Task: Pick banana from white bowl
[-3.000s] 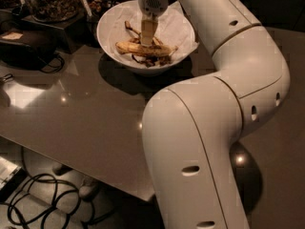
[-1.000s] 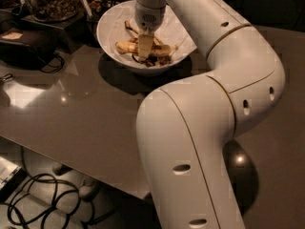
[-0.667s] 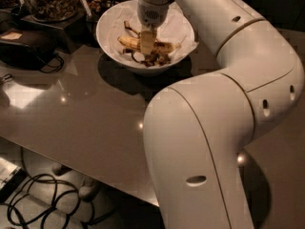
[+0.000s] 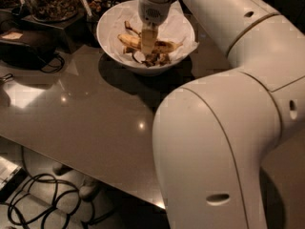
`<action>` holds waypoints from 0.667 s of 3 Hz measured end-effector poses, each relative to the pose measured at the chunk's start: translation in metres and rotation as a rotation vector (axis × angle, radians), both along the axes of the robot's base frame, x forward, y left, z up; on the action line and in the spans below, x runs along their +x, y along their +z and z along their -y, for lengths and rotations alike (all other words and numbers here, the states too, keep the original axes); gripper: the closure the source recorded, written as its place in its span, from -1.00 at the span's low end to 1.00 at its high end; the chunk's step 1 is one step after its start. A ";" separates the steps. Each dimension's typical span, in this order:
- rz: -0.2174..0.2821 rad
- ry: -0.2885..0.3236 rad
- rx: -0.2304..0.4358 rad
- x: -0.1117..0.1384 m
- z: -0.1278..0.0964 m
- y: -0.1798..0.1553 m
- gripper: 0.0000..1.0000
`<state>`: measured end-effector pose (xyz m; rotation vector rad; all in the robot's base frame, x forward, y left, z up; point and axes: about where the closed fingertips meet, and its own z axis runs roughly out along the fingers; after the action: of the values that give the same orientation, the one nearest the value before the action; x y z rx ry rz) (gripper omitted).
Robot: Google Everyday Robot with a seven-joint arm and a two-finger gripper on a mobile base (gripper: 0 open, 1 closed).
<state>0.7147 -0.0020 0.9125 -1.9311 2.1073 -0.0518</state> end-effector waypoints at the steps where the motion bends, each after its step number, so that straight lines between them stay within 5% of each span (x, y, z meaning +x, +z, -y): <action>1: 0.049 0.006 -0.007 -0.059 -0.001 0.030 1.00; 2: 0.047 0.007 -0.008 -0.061 -0.001 0.029 1.00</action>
Offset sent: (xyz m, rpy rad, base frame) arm -0.1060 -0.0007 0.0458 -0.0266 -0.0679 0.0095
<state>0.6537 -0.0011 0.9413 -1.9229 2.0724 -0.1032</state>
